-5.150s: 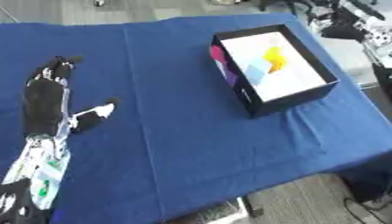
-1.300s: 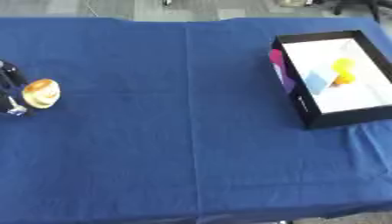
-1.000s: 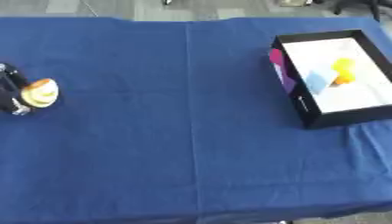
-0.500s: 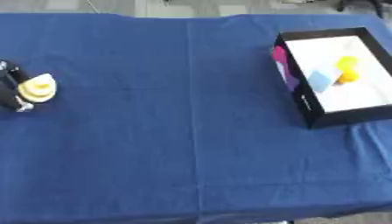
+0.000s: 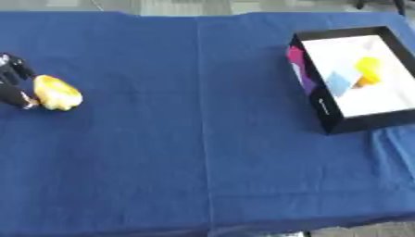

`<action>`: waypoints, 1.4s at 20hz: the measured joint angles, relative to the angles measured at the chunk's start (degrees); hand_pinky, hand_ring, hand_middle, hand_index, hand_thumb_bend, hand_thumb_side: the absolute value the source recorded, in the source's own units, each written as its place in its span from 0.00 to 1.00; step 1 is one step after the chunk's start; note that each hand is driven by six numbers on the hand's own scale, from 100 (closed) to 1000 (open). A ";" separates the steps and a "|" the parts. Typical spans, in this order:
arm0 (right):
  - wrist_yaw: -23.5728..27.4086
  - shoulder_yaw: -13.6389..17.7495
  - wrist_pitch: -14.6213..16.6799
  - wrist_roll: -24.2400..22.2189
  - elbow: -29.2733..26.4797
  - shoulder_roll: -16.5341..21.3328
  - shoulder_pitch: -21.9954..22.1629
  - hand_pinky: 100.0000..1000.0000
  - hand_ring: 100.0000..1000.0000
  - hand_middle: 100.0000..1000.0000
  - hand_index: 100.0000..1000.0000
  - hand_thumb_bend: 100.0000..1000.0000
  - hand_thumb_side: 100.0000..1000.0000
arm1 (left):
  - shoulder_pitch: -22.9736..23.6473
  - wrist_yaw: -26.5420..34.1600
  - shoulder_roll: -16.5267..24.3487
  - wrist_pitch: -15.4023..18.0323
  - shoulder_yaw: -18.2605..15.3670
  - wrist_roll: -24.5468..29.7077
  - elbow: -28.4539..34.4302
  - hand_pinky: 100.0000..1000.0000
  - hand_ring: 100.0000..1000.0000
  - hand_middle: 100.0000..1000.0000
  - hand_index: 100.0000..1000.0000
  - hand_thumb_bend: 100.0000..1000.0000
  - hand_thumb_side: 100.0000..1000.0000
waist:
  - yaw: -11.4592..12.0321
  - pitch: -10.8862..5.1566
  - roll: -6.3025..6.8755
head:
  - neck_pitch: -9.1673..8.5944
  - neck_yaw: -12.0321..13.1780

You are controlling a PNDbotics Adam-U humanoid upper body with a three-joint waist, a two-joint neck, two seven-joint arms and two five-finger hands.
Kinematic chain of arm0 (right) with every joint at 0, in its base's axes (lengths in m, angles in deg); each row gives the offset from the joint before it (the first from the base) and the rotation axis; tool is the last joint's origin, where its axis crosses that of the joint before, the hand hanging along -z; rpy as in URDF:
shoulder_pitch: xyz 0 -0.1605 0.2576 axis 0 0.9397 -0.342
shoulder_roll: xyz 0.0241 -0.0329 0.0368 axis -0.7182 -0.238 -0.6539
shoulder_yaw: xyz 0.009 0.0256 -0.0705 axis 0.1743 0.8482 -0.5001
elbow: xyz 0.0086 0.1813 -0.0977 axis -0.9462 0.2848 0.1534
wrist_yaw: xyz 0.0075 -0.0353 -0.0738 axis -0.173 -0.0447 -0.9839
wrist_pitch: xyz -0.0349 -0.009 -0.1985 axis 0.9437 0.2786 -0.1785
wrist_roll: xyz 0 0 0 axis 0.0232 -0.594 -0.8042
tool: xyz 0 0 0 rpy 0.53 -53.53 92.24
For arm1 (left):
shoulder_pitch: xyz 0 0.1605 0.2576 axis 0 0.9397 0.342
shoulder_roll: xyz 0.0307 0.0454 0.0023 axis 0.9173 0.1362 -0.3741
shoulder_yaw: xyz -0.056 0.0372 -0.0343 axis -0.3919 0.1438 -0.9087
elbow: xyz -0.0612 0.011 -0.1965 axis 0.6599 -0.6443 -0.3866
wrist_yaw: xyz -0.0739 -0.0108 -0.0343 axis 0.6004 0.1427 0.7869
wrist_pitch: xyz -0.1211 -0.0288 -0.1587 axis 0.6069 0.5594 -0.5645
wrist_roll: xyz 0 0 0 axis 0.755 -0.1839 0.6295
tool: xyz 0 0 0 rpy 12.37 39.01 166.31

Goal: Pick up the objects with one hand, pass them to the other hand, and then place them into the box on the other side of the table.

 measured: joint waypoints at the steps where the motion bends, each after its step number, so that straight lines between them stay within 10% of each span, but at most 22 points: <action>1: -0.06 0.00 0.02 -0.02 0.11 -0.02 0.01 0.81 1.00 1.00 1.00 0.00 0.37 | -0.12 -0.01 0.00 0.35 0.00 0.55 -0.04 0.77 0.69 0.65 0.75 0.71 0.00 | 0.00 0.01 0.00 | 0.00 0.00; 19: -1.22 0.00 0.22 -0.38 1.38 -0.32 0.80 0.81 1.00 1.00 1.00 0.00 0.37 | -2.35 0.78 0.12 0.45 0.73 14.11 1.81 0.76 0.69 0.63 0.72 0.67 0.00 | -0.17 0.02 0.02 | -0.07 -0.06; 28: -2.00 -0.04 0.20 -0.95 1.71 -0.37 0.74 0.81 1.00 1.00 1.00 0.00 0.36 | -2.35 1.90 -1.49 0.63 1.08 13.94 0.53 0.71 0.60 0.51 0.60 0.23 0.00 | -0.48 0.02 0.02 | -0.07 0.46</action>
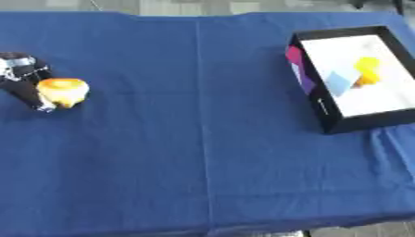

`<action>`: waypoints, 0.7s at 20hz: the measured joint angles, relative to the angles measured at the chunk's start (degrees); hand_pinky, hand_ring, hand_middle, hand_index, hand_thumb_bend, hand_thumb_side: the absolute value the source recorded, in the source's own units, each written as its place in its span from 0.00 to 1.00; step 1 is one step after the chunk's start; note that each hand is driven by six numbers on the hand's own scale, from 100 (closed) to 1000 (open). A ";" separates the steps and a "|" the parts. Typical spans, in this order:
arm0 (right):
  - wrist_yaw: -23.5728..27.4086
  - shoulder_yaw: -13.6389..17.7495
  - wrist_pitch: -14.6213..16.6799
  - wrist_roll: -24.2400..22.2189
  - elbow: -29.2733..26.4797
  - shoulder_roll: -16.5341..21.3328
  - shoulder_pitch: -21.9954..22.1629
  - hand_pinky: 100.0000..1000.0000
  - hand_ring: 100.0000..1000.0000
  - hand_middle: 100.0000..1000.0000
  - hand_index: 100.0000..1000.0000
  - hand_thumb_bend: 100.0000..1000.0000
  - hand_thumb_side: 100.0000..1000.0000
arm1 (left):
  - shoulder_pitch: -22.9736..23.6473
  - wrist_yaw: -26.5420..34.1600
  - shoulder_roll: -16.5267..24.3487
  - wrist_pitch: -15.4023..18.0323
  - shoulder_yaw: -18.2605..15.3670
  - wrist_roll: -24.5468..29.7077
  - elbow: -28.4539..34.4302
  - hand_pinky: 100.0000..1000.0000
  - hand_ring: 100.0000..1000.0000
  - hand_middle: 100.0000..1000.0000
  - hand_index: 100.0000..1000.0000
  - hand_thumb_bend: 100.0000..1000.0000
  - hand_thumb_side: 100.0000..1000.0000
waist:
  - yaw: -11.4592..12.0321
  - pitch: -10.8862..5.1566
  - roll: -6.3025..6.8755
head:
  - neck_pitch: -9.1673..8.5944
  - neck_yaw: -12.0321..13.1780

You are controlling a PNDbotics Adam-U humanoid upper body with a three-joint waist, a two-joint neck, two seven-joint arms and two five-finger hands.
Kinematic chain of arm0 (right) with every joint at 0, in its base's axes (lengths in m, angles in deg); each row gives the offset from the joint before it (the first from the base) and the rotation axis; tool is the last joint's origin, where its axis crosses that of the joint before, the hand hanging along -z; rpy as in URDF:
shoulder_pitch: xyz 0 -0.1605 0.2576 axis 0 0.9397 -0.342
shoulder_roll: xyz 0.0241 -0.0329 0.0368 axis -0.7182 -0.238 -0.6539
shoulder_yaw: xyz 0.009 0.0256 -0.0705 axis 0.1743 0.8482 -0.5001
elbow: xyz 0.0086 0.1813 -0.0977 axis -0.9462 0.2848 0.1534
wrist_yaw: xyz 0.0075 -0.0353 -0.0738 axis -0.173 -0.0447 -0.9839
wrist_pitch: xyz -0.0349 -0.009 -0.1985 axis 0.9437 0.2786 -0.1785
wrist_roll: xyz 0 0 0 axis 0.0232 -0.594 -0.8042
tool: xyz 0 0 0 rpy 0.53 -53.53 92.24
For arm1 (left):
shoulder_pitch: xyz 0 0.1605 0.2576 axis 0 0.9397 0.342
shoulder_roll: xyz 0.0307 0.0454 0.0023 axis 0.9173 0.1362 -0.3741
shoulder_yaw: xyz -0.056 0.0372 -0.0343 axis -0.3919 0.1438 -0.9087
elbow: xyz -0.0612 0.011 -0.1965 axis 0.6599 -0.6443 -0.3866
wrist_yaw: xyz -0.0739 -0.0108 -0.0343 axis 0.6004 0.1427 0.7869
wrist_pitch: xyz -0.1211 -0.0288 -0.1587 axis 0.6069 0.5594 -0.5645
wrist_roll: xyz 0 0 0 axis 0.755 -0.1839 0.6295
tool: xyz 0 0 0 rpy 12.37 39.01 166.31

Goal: Pick up the objects with one hand, pass them to the other hand, and then place them into the box on the other side of the table.

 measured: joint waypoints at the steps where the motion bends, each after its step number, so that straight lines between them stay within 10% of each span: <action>1: -0.03 0.00 0.03 -0.06 0.01 0.00 0.00 0.81 1.00 1.00 1.00 0.00 0.36 | 0.00 0.15 0.00 -0.11 0.02 0.11 -0.02 0.71 0.59 0.50 0.59 0.20 0.00 | 0.02 0.00 0.00 | 0.00 0.04; 14: 0.87 -0.01 0.51 0.21 0.34 0.04 -0.35 0.81 1.00 1.00 1.00 0.00 0.38 | 0.01 -1.85 2.23 -3.19 1.10 -6.01 10.92 0.66 0.50 0.42 0.50 0.17 0.00 | 0.90 -0.02 -0.02 | 0.02 -1.18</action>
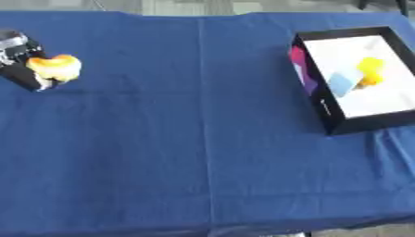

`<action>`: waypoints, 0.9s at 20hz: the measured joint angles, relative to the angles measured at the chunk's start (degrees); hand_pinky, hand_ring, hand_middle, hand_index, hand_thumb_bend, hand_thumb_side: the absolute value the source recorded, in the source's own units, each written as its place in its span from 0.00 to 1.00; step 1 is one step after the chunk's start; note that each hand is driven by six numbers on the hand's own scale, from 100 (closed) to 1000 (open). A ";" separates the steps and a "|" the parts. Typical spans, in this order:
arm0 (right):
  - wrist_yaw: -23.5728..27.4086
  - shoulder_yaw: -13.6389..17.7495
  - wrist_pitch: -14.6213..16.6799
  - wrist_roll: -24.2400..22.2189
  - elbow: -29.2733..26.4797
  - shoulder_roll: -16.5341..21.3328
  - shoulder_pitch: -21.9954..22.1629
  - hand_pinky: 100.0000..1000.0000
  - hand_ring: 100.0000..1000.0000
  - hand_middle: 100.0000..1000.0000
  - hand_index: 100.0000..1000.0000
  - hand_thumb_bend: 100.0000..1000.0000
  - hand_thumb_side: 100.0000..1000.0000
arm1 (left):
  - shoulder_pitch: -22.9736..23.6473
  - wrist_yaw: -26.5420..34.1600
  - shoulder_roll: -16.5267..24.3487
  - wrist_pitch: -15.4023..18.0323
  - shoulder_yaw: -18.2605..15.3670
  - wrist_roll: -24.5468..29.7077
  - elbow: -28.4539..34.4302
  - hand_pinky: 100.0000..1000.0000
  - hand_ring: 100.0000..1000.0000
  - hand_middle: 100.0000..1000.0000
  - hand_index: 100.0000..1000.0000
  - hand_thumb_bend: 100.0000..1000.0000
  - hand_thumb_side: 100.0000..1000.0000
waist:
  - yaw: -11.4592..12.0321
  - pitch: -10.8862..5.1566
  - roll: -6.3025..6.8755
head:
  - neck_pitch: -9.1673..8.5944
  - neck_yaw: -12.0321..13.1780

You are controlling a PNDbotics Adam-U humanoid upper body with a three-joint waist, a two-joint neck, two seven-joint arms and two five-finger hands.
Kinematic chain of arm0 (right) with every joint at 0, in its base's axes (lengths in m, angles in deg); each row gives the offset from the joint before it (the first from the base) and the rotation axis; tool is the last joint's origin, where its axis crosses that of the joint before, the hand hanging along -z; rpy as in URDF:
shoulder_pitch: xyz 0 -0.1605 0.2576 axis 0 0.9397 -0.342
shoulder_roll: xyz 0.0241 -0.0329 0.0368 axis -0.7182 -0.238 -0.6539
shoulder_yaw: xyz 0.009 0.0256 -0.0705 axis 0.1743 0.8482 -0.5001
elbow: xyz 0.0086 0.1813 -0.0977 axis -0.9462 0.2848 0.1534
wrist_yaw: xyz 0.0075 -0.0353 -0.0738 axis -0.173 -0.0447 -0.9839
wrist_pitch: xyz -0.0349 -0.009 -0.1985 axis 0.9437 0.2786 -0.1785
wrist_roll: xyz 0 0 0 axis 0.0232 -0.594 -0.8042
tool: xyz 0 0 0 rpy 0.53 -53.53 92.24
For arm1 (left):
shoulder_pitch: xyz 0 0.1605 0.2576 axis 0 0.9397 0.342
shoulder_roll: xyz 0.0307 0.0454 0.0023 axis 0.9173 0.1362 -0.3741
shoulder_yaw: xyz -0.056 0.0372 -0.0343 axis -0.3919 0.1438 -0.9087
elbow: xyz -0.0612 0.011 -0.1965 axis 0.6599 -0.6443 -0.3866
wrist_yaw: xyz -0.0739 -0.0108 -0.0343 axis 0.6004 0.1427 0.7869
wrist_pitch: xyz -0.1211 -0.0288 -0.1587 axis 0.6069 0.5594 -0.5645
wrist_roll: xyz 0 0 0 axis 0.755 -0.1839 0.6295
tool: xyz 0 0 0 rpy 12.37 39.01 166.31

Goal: Pick up the objects with one hand, pass them to the other hand, and then place them into the box on the other side of the table.

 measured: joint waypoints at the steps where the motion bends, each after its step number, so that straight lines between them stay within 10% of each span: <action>1: 0.24 0.00 0.05 0.05 0.00 0.01 -0.01 0.81 1.00 1.00 1.00 0.00 0.39 | 0.06 0.02 0.31 -0.21 0.11 -0.50 1.07 0.66 0.50 0.42 0.49 0.17 0.00 | 0.04 -0.01 -0.02 | 0.00 -0.25; 18: 2.40 -1.25 0.34 0.32 -1.19 1.00 -3.59 0.82 1.00 1.00 1.00 0.00 0.41 | 5.32 -0.23 1.98 -3.52 2.81 -9.52 15.00 0.64 0.52 0.41 0.48 0.18 0.00 | 1.11 -0.05 -0.98 | -0.02 -1.20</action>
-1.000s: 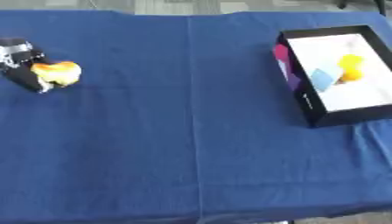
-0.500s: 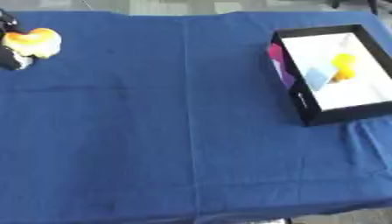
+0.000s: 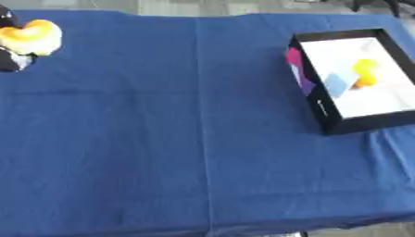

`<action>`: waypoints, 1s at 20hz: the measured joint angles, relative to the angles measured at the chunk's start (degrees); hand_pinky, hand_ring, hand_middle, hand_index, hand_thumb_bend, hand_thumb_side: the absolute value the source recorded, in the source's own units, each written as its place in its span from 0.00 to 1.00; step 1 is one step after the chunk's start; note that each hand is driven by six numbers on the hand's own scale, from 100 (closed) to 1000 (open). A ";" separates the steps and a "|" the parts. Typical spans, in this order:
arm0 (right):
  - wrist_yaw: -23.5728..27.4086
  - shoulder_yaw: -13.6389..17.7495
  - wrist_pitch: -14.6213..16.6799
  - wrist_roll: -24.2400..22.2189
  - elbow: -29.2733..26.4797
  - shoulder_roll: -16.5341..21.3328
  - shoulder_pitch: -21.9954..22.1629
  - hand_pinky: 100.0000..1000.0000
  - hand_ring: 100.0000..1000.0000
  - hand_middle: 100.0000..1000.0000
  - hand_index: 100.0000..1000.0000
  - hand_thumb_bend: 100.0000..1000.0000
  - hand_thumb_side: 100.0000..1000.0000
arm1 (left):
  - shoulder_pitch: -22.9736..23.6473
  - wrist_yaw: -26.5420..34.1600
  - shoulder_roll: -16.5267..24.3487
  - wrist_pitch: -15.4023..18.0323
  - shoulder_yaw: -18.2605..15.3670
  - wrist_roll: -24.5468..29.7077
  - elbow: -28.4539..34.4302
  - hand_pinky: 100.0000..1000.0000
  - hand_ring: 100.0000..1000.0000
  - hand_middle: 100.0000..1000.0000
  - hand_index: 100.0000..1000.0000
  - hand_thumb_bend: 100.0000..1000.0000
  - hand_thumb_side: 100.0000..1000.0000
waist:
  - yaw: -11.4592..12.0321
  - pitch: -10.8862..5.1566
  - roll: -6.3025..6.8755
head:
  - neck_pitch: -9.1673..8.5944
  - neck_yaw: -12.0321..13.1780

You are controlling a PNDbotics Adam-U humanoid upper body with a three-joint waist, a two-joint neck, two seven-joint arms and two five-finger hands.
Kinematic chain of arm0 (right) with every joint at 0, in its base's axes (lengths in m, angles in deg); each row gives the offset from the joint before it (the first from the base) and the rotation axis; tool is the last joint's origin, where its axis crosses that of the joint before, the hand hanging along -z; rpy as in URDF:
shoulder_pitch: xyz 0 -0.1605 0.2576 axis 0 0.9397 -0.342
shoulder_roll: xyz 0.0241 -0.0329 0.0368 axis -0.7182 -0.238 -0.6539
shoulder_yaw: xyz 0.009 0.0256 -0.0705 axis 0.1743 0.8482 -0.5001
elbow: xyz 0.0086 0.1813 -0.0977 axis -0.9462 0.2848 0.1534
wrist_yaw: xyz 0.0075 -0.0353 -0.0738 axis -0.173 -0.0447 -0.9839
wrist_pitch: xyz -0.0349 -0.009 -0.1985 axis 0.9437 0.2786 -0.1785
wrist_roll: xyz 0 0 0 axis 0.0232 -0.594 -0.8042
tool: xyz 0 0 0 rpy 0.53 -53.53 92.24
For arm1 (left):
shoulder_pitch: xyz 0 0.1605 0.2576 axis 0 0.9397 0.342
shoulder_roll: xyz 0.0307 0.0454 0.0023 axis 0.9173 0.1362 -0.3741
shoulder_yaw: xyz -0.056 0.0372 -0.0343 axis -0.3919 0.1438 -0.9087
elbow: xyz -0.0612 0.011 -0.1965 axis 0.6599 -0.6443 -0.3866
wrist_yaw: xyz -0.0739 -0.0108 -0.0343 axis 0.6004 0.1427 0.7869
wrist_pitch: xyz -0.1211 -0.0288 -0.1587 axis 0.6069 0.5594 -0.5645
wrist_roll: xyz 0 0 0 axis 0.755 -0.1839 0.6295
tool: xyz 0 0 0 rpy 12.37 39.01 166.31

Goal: Pick up the objects with one hand, pass them to the other hand, and then place them into the box on the other side of the table.

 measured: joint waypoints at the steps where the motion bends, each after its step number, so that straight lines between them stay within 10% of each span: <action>1: 0.20 -0.44 0.03 -0.08 -0.28 0.08 -1.07 0.82 1.00 1.00 1.00 0.00 0.41 | 0.26 -0.53 -0.58 -0.07 0.27 -1.20 0.26 0.64 0.52 0.41 0.48 0.17 0.00 | 0.00 0.00 -0.06 | 0.00 -0.17; 20: -7.05 -13.84 1.67 -5.87 0.53 -1.15 -16.72 0.83 1.00 1.00 1.00 0.00 0.31 | 5.65 -1.18 -14.42 1.97 1.55 -26.76 -0.05 0.63 0.49 0.39 0.47 0.00 0.00 | 0.41 -0.27 -1.55 | 0.04 -2.39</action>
